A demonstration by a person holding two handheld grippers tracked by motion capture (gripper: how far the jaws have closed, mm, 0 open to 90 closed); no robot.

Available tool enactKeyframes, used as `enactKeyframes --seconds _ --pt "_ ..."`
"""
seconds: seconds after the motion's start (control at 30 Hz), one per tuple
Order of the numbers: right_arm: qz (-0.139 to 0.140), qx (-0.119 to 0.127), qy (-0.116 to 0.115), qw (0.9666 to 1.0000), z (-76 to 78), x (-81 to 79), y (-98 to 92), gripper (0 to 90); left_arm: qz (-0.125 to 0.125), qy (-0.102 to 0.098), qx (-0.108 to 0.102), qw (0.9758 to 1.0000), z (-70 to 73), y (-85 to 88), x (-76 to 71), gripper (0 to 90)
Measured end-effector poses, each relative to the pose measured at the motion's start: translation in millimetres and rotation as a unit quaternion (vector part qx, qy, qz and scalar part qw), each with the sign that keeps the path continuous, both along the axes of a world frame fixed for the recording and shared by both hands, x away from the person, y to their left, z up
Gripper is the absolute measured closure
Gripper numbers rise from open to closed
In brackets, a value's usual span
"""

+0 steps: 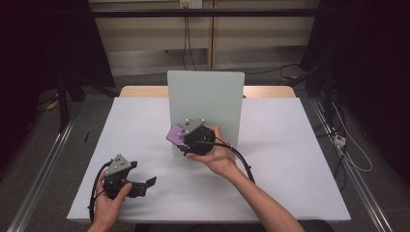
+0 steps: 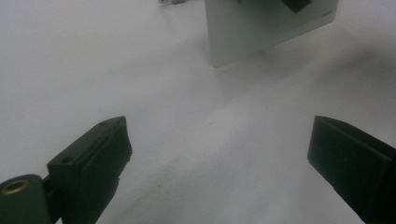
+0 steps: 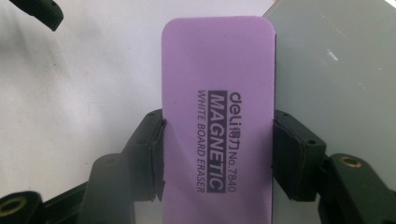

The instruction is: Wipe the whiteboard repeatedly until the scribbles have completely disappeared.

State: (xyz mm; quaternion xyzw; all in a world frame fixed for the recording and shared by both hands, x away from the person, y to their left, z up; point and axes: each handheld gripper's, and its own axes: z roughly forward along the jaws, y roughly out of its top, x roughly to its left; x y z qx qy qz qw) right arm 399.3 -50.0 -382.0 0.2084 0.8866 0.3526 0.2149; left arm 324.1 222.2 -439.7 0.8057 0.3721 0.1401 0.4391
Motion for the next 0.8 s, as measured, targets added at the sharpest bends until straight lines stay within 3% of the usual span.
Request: enactKeyframes --seconds 0.3,0.63,0.8 --pt "0.001 0.002 0.005 1.0 -5.1 -1.9 -1.1 41.6 0.0 -0.002 -0.004 1.0 0.3 0.9 -0.3 5.7" --pt "-0.035 0.038 -0.032 0.9981 35.2 6.2 -23.2 41.6 0.0 -0.002 -0.005 1.0 0.4 0.5 -0.3 5.7" --pt "-0.048 0.045 -0.048 0.9967 50.9 10.0 -26.9 41.6 0.002 -0.001 -0.003 1.0 0.8 1.7 -0.4 5.7"
